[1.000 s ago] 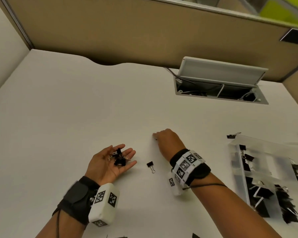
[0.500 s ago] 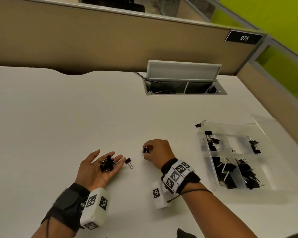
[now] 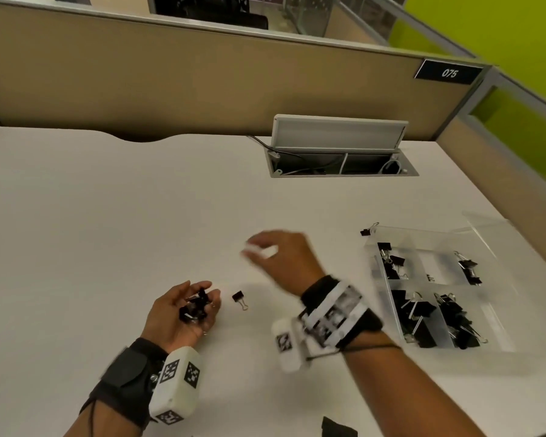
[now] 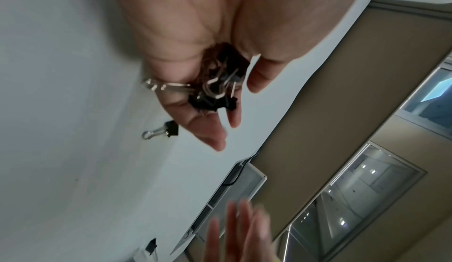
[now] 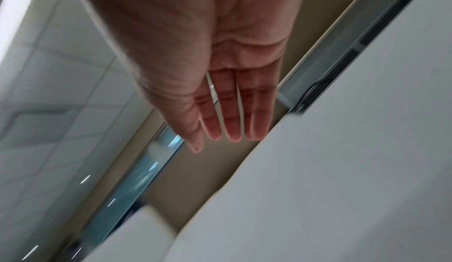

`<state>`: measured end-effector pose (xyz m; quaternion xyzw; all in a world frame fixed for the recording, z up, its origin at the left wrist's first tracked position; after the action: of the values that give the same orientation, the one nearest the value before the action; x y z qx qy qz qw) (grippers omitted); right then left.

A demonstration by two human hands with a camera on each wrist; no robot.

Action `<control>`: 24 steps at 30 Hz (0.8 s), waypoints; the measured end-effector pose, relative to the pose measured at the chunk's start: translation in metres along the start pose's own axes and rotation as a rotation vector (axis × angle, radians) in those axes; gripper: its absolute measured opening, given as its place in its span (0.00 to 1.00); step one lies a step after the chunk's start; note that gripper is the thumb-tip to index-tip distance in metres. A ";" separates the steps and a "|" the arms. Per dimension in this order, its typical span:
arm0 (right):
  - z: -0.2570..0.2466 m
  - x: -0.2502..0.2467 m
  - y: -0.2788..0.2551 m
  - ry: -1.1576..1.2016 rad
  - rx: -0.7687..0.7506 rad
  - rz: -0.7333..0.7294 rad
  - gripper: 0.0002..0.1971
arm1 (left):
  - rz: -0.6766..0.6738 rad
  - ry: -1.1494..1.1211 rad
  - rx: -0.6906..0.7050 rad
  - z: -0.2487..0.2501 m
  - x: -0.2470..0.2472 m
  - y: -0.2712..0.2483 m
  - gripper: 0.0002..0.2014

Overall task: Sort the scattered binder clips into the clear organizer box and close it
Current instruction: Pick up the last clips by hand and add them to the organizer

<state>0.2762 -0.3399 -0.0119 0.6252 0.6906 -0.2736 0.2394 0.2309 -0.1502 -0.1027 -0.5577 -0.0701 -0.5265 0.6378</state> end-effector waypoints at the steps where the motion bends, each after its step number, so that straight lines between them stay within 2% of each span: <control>1: 0.015 -0.026 0.012 -0.012 0.041 0.103 0.13 | -0.022 -0.002 -0.021 0.004 -0.004 0.000 0.24; 3: 0.051 -0.079 0.034 -0.143 0.146 0.248 0.13 | -0.083 -0.032 -0.052 0.010 -0.008 -0.002 0.34; 6: 0.113 -0.152 0.062 -0.382 0.405 0.325 0.13 | -0.113 -0.043 -0.026 0.016 -0.010 -0.004 0.36; 8: 0.143 -0.184 0.078 -0.527 0.554 0.278 0.14 | -0.125 -0.044 0.000 0.017 -0.010 -0.004 0.35; 10: 0.156 -0.196 0.087 -0.688 0.632 0.137 0.17 | -0.128 -0.034 0.017 0.014 -0.009 -0.004 0.35; 14: 0.161 -0.182 0.098 -0.726 0.623 -0.066 0.25 | -0.083 -0.067 0.082 0.002 -0.004 -0.003 0.35; 17: 0.172 -0.164 0.110 -0.699 0.616 -0.159 0.23 | -0.063 -0.061 0.120 -0.010 0.003 -0.001 0.36; 21: 0.186 -0.159 0.119 -0.650 0.631 -0.106 0.15 | -0.026 -0.090 0.194 -0.026 0.010 0.005 0.29; 24: 0.185 -0.182 0.114 -0.403 0.548 0.041 0.12 | -0.027 -0.081 0.215 -0.036 0.012 0.010 0.26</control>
<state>0.4067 -0.5911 -0.0346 0.6136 0.5174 -0.5621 0.1997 0.2259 -0.1872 -0.1146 -0.5058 -0.1594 -0.5016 0.6835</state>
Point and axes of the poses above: each hand's wrist, its own y-axis towards the middle knuckle, its own x-axis out of the palm, z = x × y, the point moved 2 cm from there along y, towards the middle knuckle, and after that the axes turned 8 degrees about x, right-handed, at the moved point
